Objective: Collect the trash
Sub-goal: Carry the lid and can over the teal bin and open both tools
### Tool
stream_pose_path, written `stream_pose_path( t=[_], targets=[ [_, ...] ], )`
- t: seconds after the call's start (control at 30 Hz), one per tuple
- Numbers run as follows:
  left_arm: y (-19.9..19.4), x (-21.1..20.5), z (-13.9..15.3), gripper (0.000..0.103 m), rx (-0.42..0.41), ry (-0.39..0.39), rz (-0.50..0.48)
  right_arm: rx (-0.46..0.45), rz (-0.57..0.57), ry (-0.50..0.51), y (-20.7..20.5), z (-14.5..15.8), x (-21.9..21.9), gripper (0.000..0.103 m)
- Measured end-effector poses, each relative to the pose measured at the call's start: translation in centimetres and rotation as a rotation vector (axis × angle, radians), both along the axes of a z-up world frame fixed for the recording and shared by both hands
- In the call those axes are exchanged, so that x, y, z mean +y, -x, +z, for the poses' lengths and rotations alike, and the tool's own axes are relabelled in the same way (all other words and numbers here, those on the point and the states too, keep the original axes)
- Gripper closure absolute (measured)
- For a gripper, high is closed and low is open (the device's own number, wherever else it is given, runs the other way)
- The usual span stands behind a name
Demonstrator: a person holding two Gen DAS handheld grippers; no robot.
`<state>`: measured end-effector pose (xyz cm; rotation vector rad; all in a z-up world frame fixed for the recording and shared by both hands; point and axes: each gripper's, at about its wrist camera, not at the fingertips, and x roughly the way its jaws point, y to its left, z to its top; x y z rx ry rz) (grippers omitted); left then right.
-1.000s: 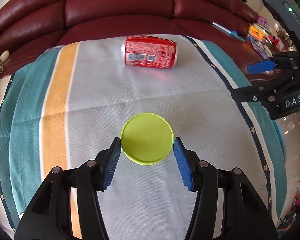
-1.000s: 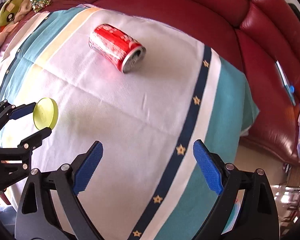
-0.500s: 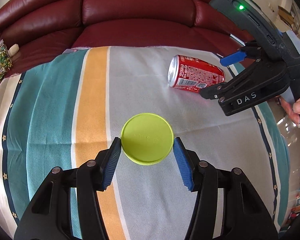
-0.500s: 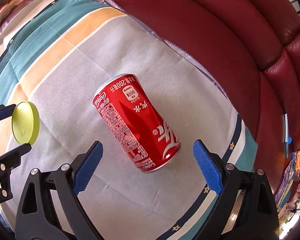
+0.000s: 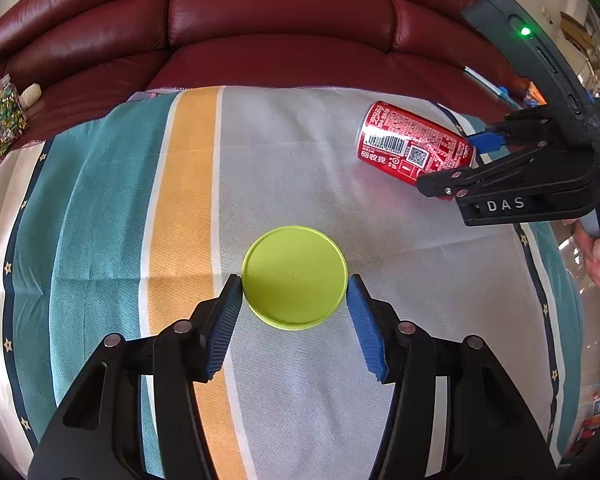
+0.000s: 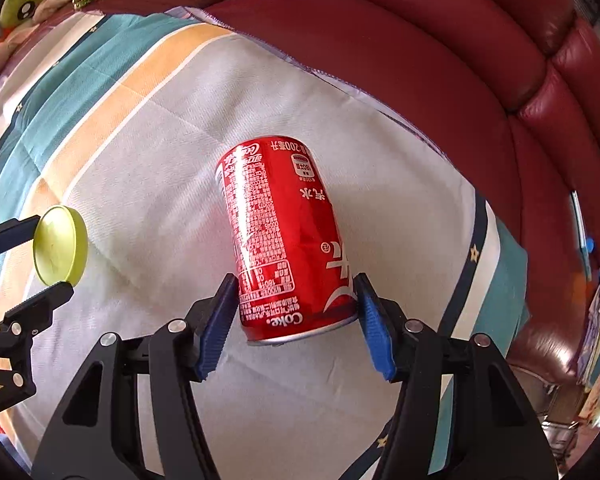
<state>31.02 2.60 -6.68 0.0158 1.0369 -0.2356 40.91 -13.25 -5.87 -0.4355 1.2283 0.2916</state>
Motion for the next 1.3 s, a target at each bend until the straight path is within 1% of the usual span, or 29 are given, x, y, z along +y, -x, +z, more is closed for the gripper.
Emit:
stream_pose_path(
  t=[0.1, 0.27, 0.47, 0.7, 1.03, 1.17, 1.3],
  targets=[
    [1.3, -1.1, 0.7, 0.048, -0.009, 0.005, -0.019, 0.007, -0.053, -0.061, 2.4, 1.0, -2.1, 0.047],
    [4.0, -3.8, 1.6, 0.048, -0.015, 0.007, -0.063, 0.006, -0.092, -0.099, 6.8, 1.9, -4.8, 0.047],
    [7.4, -7.6, 2.6, 0.048, -0.023, 0.008, -0.128, -0.009, -0.161, -0.171, 12.8, 3.3, -9.2, 0.047],
    [11.3, -12.4, 4.4, 0.048, -0.045, 0.008, -0.207, -0.048, -0.240, -0.244, 18.9, 4.9, -14.4, 0.047],
    [16.4, -18.8, 6.5, 0.048, -0.068, -0.028, -0.311, -0.111, -0.364, -0.352, 26.8, 6.3, -21.7, 0.047],
    [18.8, -22.1, 7.3, 0.048, -0.078, -0.053, -0.381, -0.138, -0.438, -0.384, 29.7, 6.6, -25.7, 0.047],
    [20.8, -26.0, 7.8, 0.048, -0.085, -0.057, -0.457, -0.166, -0.510, -0.390, 32.8, 6.9, -30.1, 0.047]
  ],
)
